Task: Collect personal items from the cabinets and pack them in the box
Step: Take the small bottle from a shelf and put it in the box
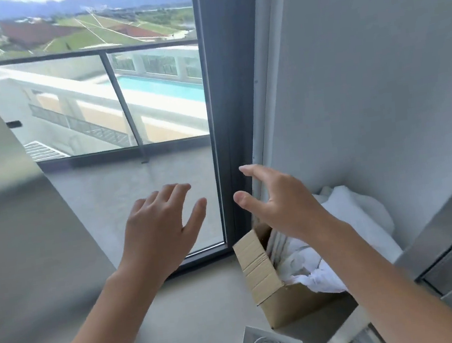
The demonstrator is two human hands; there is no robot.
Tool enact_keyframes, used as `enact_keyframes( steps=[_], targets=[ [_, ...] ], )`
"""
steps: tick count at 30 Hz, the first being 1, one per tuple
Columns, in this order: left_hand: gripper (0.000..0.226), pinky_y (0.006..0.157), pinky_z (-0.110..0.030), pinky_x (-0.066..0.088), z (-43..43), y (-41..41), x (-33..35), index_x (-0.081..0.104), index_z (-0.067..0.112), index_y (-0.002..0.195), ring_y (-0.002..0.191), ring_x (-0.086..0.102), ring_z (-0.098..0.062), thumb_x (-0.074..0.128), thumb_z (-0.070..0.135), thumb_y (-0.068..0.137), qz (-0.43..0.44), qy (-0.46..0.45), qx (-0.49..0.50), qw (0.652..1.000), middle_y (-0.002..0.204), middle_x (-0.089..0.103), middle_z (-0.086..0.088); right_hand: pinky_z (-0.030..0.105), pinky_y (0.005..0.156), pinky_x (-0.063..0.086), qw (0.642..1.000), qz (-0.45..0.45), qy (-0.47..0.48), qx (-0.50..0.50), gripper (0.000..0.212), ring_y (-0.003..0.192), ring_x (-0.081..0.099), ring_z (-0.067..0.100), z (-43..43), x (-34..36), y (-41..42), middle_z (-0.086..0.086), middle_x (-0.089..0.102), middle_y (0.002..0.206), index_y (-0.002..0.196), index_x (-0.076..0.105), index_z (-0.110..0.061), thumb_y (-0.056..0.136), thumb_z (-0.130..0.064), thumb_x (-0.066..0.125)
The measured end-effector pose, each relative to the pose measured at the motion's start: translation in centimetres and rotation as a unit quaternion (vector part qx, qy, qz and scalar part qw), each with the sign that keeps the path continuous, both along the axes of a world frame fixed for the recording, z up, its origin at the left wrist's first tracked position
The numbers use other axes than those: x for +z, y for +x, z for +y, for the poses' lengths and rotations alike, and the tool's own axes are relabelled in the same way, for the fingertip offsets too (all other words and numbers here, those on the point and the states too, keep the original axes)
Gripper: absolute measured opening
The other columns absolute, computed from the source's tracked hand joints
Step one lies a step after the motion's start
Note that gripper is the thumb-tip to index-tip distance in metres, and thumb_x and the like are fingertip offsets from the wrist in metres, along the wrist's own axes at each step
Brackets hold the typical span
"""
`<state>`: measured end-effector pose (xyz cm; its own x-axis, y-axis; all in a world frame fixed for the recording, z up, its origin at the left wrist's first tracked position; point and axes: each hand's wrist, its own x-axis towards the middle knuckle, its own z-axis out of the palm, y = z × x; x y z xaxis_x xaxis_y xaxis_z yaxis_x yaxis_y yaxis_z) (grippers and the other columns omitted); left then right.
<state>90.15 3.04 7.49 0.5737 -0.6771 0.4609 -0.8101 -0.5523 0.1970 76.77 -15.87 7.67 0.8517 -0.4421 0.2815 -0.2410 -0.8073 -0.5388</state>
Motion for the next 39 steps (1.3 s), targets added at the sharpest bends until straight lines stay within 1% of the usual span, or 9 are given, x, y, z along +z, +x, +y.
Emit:
enact_keyframes(
  steps=[3, 8, 10, 13, 18, 22, 26, 33, 39],
  targets=[
    [0.047, 0.088, -0.04, 0.045, 1.4, -0.7, 1.9, 0.06, 0.021, 0.119, 0.101, 0.064, -0.026, 0.034, 0.053, 0.097, -0.013, -0.025, -0.008, 1.0, 0.118, 0.066, 0.004, 0.04, 0.111, 0.045, 0.999, -0.014, -0.031, 0.003, 0.077, 0.139, 0.049, 0.013, 2.2, 1.7, -0.5, -0.01, 0.053, 0.153, 0.152, 0.044, -0.029, 0.09, -0.075, 0.041],
    [0.047, 0.088, -0.041, 0.045, 3.2, -1.3, 3.3, 0.06, 0.02, 0.119, 0.1, 0.064, -0.027, 0.033, 0.052, 0.097, -0.034, -0.038, -0.019, 0.999, 0.118, 0.066, 0.002, 0.031, 0.105, 0.043, 0.998, -0.019, -0.068, 0.0, 0.071, 0.139, 0.049, 0.013, 4.9, 2.1, -0.8, -0.009, 0.054, 0.151, 0.153, 0.043, -0.029, 0.095, -0.07, 0.048],
    [0.046, 0.087, -0.041, 0.045, 4.1, -1.5, 3.2, 0.06, 0.02, 0.117, 0.099, 0.065, -0.027, 0.034, 0.052, 0.097, -0.042, -0.04, -0.008, 0.998, 0.116, 0.067, 0.002, 0.028, 0.102, 0.041, 0.995, -0.015, -0.094, 0.0, 0.069, 0.138, 0.05, 0.013, 6.1, 2.0, -0.9, -0.008, 0.055, 0.15, 0.153, 0.043, -0.028, 0.096, -0.068, 0.049],
    [0.045, 0.085, -0.04, 0.045, 6.0, -1.8, 2.3, 0.061, 0.021, 0.116, 0.097, 0.065, -0.025, 0.035, 0.053, 0.097, -0.037, -0.033, 0.018, 0.999, 0.114, 0.067, 0.003, 0.03, 0.102, 0.045, 0.993, -0.016, -0.116, 0.014, 0.068, 0.136, 0.052, 0.014, 8.0, 1.7, -0.6, -0.007, 0.057, 0.148, 0.152, 0.044, -0.027, 0.097, -0.065, 0.051],
    [0.044, 0.083, -0.038, 0.047, 9.8, -2.7, -0.3, 0.062, 0.023, 0.115, 0.095, 0.065, -0.022, 0.036, 0.054, 0.096, -0.004, -0.018, 0.067, 0.998, 0.112, 0.067, 0.007, 0.029, 0.106, 0.042, 0.993, -0.02, -0.099, 0.059, 0.068, 0.137, 0.049, 0.012, 10.2, 1.2, 0.6, -0.007, 0.056, 0.149, 0.153, 0.044, -0.025, 0.097, -0.061, 0.055],
    [0.048, 0.083, -0.039, 0.048, 12.5, -2.8, -0.6, 0.064, 0.02, 0.114, 0.092, 0.066, -0.026, 0.036, 0.053, 0.095, 0.006, 0.003, 0.128, 0.992, 0.111, 0.069, 0.004, 0.029, 0.11, 0.038, 0.989, -0.025, -0.079, 0.122, 0.07, 0.14, 0.047, 0.013, 11.4, 0.5, 2.4, -0.007, 0.053, 0.152, 0.155, 0.04, -0.026, 0.096, -0.06, 0.057],
    [0.052, 0.088, -0.04, 0.047, 15.4, -4.1, -0.1, 0.063, 0.018, 0.118, 0.098, 0.066, -0.027, 0.032, 0.053, 0.095, 0.013, 0.017, 0.186, 0.982, 0.117, 0.068, 0.002, 0.023, 0.104, 0.033, 0.978, -0.023, -0.065, 0.199, 0.069, 0.14, 0.044, 0.011, 13.0, -0.5, 4.6, -0.01, 0.052, 0.152, 0.155, 0.038, -0.031, 0.095, -0.06, 0.058],
    [0.058, 0.095, -0.039, 0.042, 19.9, -9.6, -0.5, 0.059, 0.02, 0.125, 0.11, 0.06, -0.019, 0.024, 0.056, 0.096, 0.05, 0.016, 0.338, 0.94, 0.125, 0.063, 0.005, 0.02, 0.1, 0.034, 0.931, -0.02, -0.038, 0.363, 0.069, 0.139, 0.042, 0.005, 17.0, -1.9, 6.1, -0.016, 0.05, 0.151, 0.154, 0.04, -0.034, 0.092, -0.061, 0.057],
    [0.052, 0.095, -0.04, 0.042, 26.9, -18.6, -2.1, 0.06, 0.02, 0.12, 0.11, 0.059, -0.018, 0.028, 0.054, 0.097, 0.063, 0.012, 0.497, 0.865, 0.121, 0.064, 0.006, 0.027, 0.104, 0.037, 0.858, -0.02, -0.022, 0.512, 0.069, 0.141, 0.043, 0.011, 25.3, -2.7, 4.9, -0.013, 0.05, 0.153, 0.153, 0.042, -0.031, 0.093, -0.062, 0.055]
  ],
)
